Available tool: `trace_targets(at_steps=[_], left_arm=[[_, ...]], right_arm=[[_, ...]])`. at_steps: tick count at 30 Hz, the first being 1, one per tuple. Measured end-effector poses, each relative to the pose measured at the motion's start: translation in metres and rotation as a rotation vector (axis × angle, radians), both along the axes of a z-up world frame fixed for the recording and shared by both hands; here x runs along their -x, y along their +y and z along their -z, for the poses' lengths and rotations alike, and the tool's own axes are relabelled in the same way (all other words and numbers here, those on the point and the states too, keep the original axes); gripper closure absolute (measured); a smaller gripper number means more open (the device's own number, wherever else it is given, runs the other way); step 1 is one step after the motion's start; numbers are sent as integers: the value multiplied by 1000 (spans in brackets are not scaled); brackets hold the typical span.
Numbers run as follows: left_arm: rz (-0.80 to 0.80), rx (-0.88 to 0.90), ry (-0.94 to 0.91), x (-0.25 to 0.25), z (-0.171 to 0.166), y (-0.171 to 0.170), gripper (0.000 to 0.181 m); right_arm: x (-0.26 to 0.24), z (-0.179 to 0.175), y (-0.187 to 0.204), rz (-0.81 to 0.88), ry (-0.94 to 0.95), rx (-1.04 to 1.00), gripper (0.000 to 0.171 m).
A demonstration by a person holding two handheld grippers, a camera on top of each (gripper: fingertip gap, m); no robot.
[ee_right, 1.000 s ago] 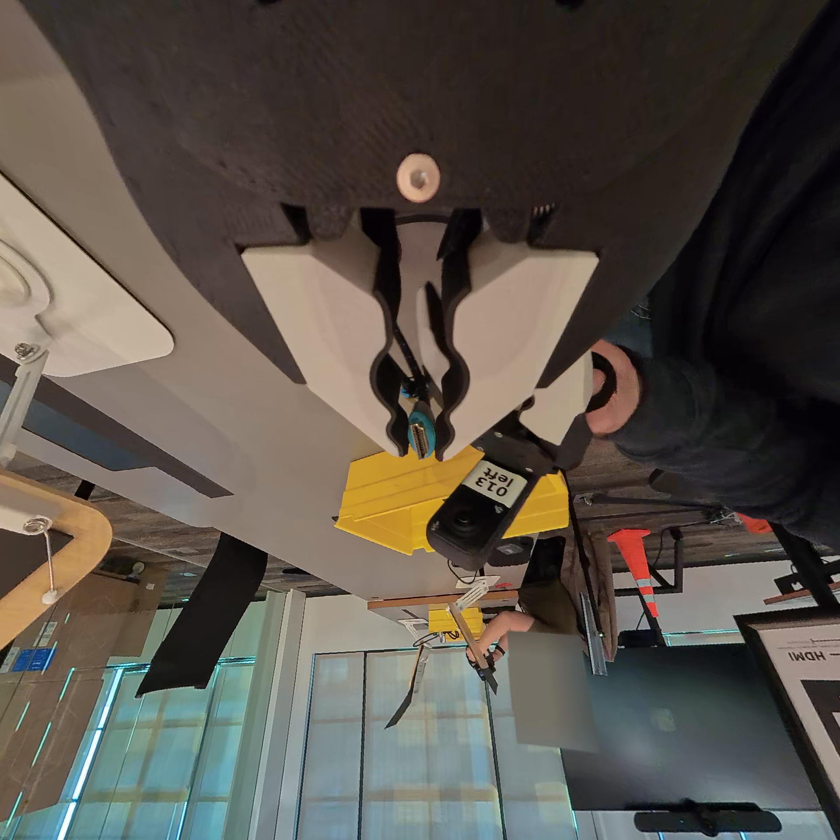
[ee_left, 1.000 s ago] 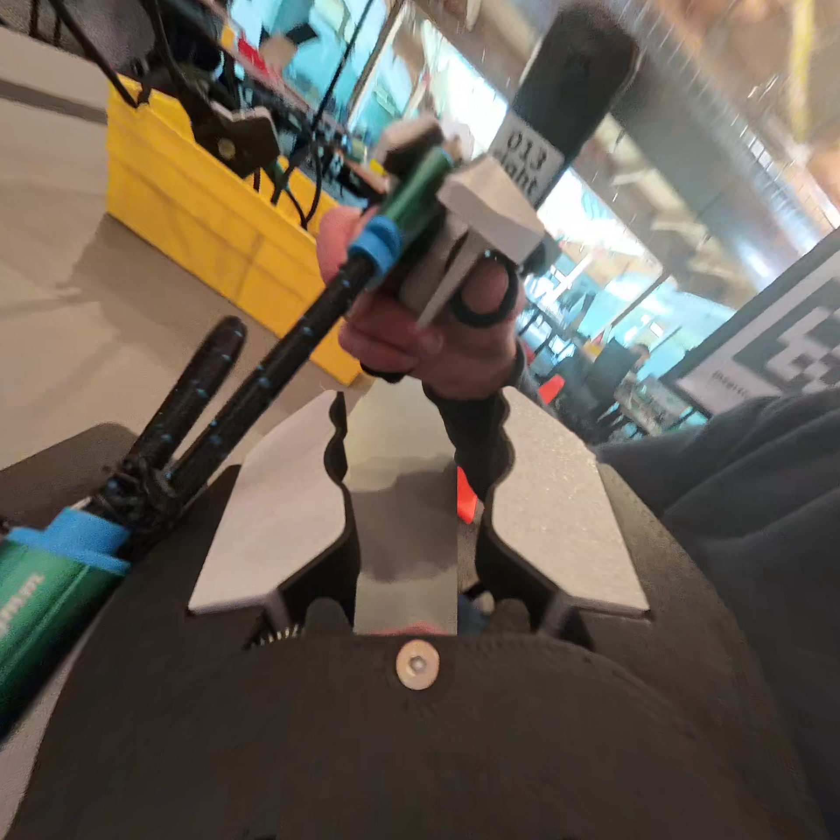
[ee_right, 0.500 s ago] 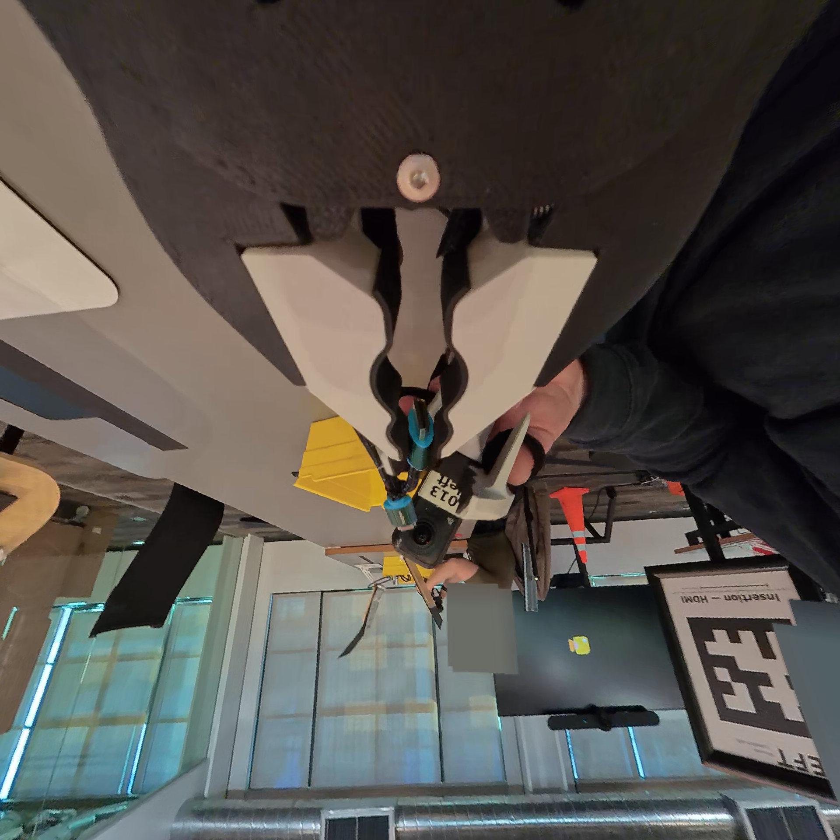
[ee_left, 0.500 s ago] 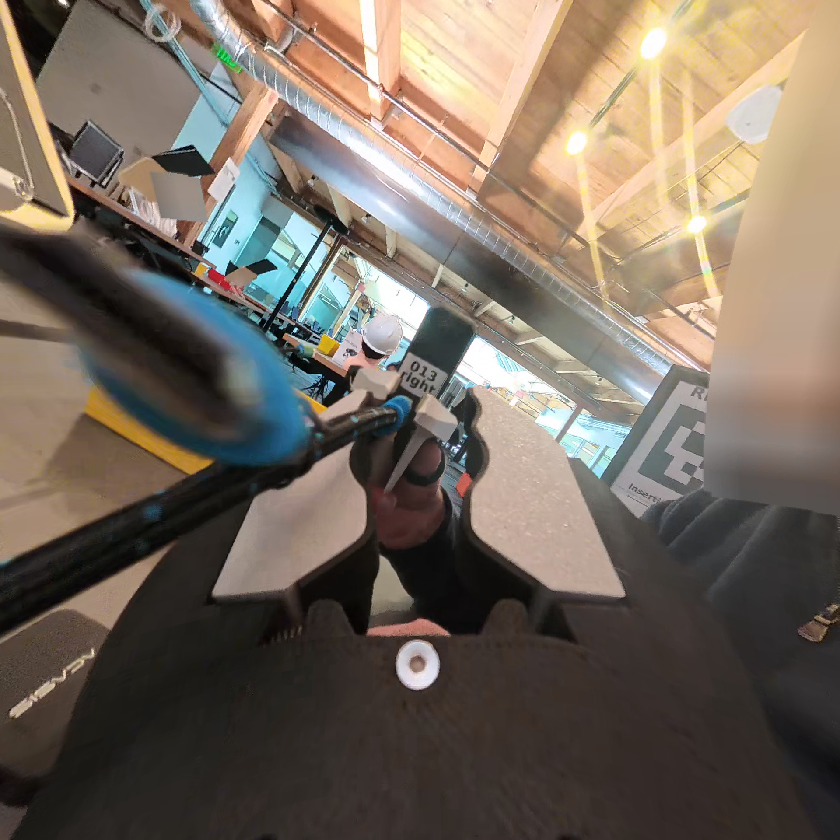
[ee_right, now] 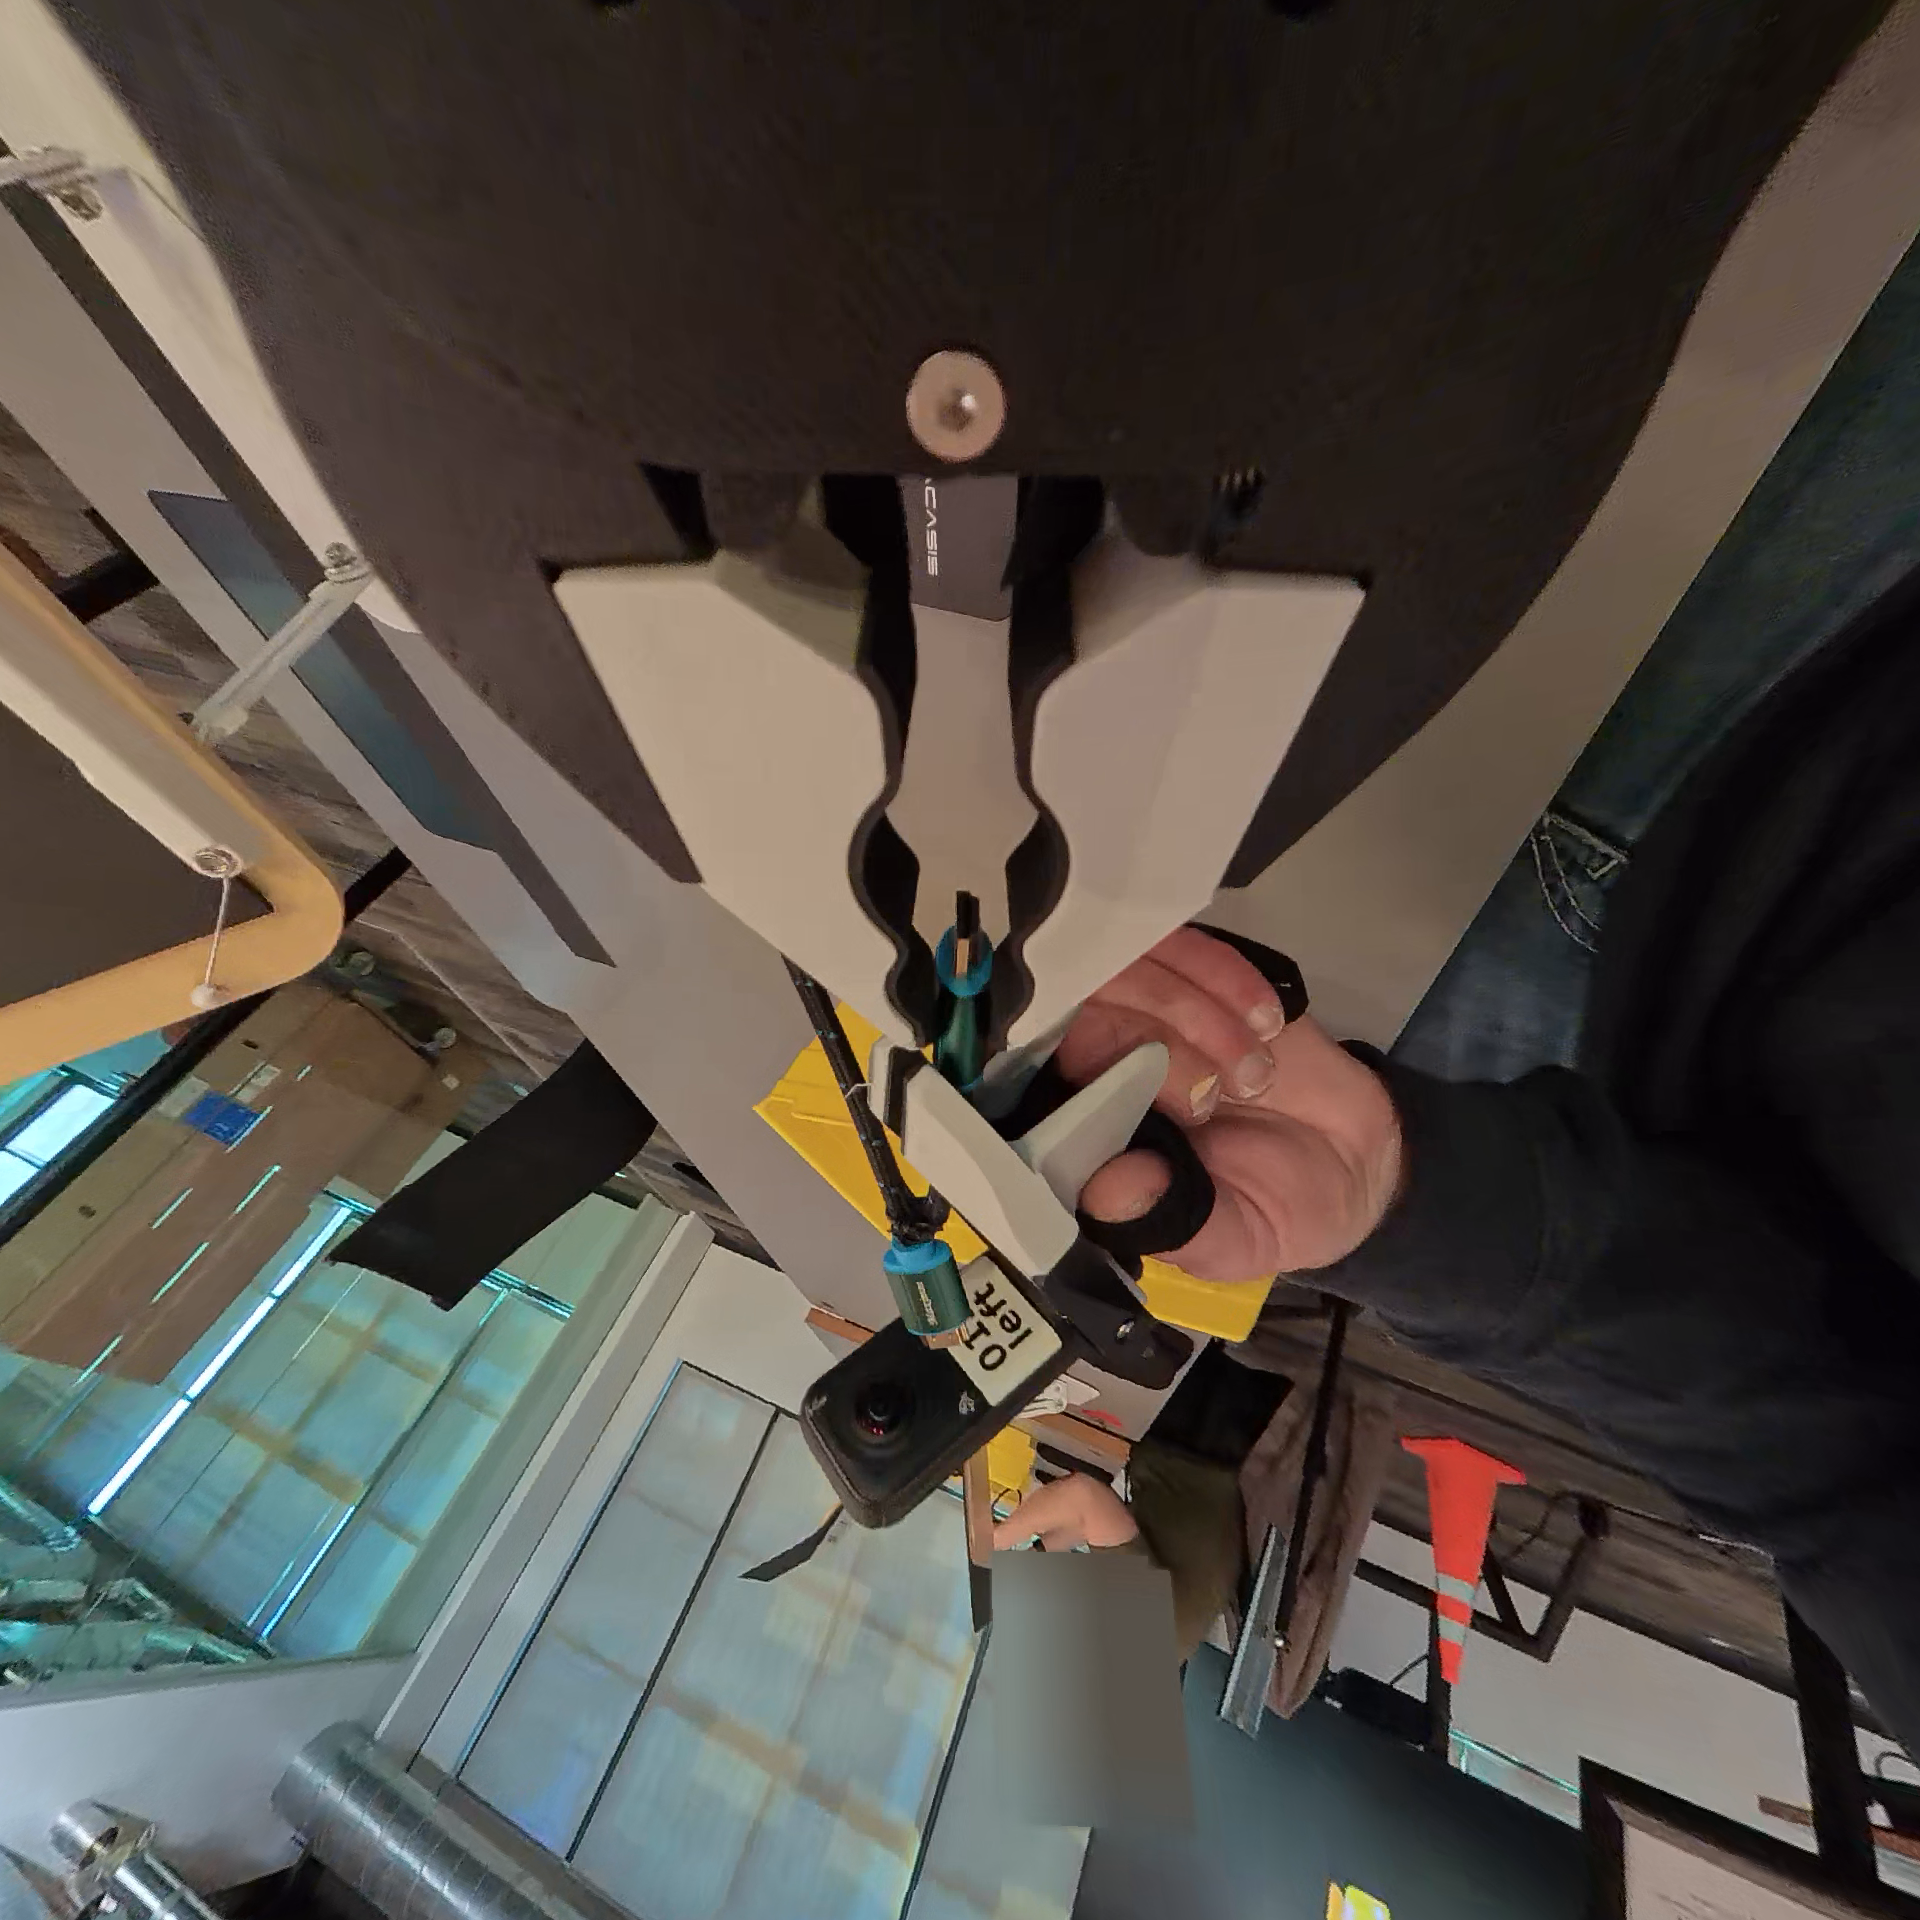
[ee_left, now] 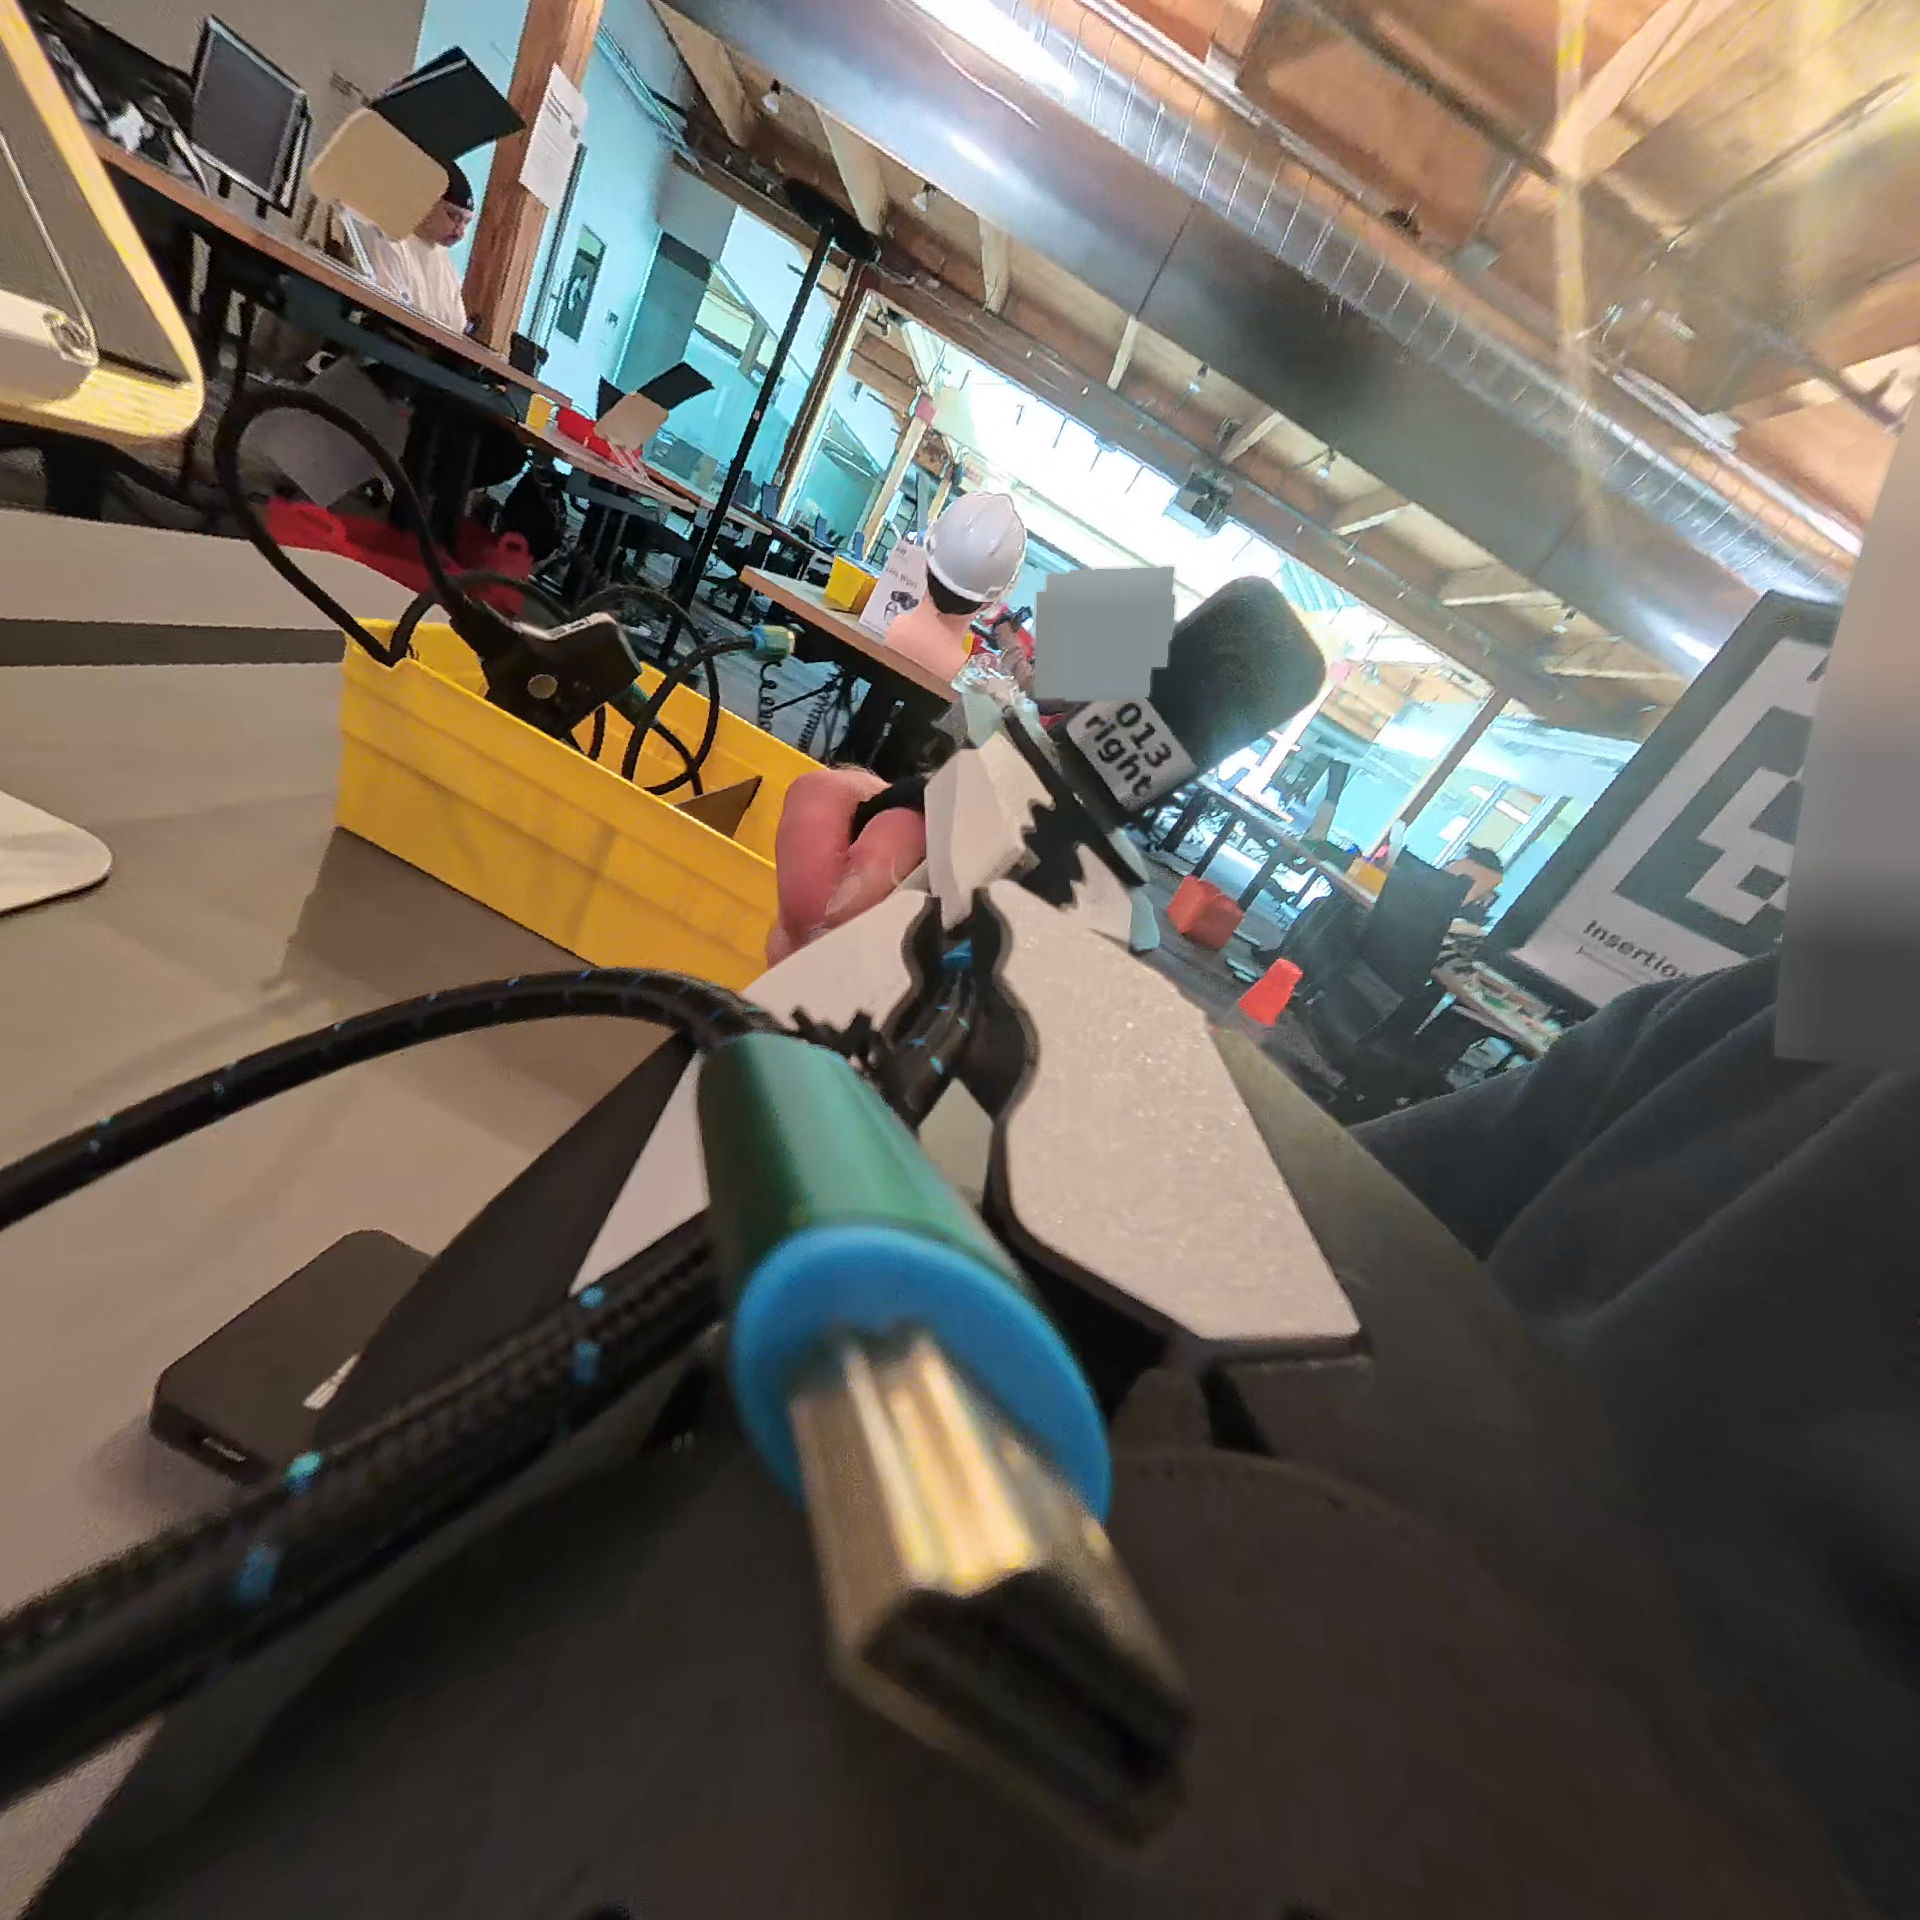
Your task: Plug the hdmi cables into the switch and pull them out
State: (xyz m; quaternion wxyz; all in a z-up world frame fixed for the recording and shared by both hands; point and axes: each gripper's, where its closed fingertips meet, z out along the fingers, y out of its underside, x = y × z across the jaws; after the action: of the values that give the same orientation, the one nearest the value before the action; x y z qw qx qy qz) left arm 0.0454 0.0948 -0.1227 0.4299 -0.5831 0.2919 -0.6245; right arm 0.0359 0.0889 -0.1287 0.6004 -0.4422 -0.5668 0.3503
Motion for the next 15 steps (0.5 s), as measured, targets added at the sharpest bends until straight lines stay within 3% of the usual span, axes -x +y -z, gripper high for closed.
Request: trace_targets(at_steps=[4, 8, 15], left_arm=[[-31, -37, 16, 3, -3, 0, 178], [-79, -92, 16, 10, -8, 3, 178], [-91, -333, 161, 6, -6, -9, 178]], right_arm=[[3, -2, 0, 31, 7, -15, 162], [1, -1, 2, 46, 27, 41, 150], [6, 4, -2, -132, 101, 452, 136]])
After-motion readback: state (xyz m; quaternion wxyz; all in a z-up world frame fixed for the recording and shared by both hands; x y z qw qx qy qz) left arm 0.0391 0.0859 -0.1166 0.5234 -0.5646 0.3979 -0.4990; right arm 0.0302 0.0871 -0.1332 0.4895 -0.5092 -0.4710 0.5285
